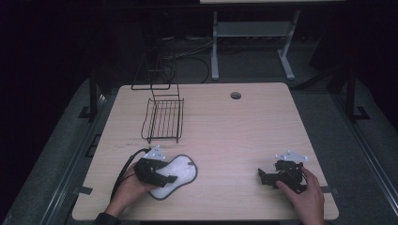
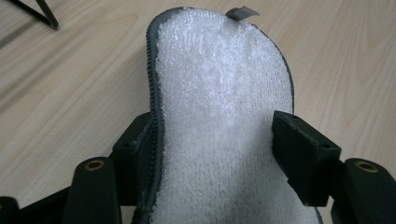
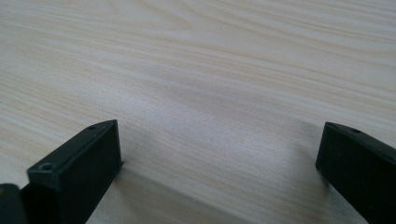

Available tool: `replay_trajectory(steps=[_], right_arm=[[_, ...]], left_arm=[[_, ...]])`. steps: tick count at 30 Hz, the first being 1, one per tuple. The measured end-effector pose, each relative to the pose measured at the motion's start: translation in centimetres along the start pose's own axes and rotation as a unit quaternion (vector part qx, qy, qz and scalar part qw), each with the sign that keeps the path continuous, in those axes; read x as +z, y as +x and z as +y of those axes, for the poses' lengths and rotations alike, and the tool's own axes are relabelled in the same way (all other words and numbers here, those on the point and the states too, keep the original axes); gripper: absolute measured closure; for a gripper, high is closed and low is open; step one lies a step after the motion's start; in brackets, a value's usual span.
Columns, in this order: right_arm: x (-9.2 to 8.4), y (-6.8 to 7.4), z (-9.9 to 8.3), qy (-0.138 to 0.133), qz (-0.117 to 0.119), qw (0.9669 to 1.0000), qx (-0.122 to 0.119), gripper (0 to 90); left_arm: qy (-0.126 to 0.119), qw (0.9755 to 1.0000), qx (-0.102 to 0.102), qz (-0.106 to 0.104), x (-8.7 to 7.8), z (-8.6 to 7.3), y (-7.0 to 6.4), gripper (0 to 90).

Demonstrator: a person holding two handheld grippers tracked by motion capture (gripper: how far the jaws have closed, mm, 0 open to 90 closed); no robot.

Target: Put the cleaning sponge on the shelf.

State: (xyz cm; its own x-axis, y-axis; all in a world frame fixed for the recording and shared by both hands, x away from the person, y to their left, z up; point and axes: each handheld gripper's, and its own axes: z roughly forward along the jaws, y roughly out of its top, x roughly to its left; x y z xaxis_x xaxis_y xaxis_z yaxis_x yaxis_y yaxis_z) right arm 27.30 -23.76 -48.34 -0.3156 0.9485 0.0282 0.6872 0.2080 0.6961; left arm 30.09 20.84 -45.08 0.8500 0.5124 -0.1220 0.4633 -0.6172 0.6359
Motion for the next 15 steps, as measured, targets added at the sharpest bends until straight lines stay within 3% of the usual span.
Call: replay_trajectory(steps=[5,15], right_arm=[[0.0,0.0,0.0,0.000,0.000,1.0000,0.000,0.0],[0.0,0.0,0.0,0.000,0.000,1.0000,0.000,0.0]], left_arm=[[-0.008,1.0000,-0.002,-0.003,-0.4,0.0,0.1,39.3],[-0.037,0.9992,0.000,-0.014,-1.7,0.3,0.1,56.3]])
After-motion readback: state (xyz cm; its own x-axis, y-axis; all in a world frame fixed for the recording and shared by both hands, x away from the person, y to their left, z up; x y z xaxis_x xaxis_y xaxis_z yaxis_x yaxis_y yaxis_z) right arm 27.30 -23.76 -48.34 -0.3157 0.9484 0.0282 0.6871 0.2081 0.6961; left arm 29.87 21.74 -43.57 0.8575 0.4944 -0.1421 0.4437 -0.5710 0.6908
